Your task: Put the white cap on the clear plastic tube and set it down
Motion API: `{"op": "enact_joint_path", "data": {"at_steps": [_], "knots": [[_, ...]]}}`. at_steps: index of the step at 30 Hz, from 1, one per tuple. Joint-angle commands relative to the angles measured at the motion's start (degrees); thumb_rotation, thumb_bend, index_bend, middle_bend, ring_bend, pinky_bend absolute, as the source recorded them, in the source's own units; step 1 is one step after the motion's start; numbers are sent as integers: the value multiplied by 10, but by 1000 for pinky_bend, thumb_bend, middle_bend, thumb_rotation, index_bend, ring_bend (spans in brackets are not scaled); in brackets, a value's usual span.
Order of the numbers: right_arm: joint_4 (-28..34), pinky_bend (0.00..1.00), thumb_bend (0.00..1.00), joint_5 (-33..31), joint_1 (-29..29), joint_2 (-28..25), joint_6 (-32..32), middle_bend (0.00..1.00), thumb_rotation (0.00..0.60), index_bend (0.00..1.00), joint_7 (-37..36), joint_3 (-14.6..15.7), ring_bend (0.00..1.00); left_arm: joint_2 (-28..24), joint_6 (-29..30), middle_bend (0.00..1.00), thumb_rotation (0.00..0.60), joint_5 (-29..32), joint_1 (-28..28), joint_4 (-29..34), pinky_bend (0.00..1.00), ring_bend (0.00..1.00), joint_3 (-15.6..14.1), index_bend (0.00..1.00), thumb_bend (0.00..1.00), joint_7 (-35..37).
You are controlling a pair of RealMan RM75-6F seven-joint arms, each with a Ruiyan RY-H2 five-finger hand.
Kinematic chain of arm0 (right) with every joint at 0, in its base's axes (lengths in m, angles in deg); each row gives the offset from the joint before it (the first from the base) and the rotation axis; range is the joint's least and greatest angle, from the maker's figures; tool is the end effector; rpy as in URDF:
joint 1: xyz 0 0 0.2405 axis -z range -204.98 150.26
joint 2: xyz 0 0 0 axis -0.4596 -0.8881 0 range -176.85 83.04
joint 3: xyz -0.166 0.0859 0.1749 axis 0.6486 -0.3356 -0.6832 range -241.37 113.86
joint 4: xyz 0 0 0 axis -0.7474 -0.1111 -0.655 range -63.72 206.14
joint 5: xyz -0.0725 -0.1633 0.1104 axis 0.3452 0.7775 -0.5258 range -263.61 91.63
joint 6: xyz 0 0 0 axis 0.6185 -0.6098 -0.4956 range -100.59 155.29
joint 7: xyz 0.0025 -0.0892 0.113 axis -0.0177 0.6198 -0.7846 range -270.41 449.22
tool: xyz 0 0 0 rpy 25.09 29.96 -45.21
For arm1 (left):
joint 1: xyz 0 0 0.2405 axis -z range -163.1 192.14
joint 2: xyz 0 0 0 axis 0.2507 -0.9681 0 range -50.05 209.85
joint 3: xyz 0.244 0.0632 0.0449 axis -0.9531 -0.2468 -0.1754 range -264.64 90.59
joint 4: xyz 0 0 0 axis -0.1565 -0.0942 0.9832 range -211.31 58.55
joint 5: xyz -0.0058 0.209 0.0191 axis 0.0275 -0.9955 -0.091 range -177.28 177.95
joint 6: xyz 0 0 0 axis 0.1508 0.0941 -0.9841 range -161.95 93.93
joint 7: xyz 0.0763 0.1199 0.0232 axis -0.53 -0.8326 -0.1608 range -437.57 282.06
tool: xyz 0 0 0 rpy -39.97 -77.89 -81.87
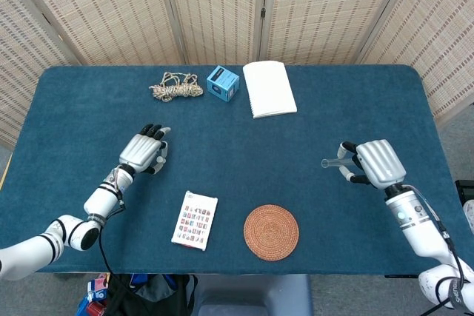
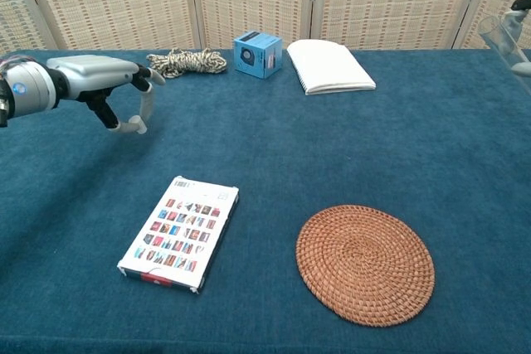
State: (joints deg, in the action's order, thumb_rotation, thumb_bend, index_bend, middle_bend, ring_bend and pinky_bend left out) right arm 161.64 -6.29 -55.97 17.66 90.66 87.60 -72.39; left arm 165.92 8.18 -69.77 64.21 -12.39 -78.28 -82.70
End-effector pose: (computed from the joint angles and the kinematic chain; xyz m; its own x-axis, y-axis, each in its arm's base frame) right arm -0.2351 -0.3178 0.1312 0.4059 -0.1172 0.9064 -0.8903 -0.2747 0.3632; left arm -0.1854 0.4210 0.0174 0.5925 0.2480 0.7665 0.7856 -0.3887 -0.4814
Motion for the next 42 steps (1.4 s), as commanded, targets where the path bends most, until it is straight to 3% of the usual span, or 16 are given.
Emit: {"op": "enact_joint_path", "data": {"at_steps": [1,11,20,29,42], "knots": [[1,1000,765,1,-4,5,-1,1000,600,876,0,-2,1000,-38,24,38,600,-7,-12,58,0,0,18,527,375,43],[-17,1000,770,0,-52,52,-42,1000,600,876,-18,-22,1000,-120,76,38,600,-19,-42,211,0,0,55,530,377,142],[-57,1000,771,-9,-115,121,-107,1000,600,876,-31,-34,1000,-142,136,44,600,-29,-54,308,0,0,76,543,381,124],[-96,1000,771,-8,-160,184,-123,1000,600,876,-52,-52,1000,-130,178,46,600,-22,-49,354,0,0,92,545,383,69],[-155,1000,771,5,-202,261,-99,1000,600,876,-89,-71,1000,-102,201,47,600,-24,-32,360,0,0,95,546,383,14]]}}
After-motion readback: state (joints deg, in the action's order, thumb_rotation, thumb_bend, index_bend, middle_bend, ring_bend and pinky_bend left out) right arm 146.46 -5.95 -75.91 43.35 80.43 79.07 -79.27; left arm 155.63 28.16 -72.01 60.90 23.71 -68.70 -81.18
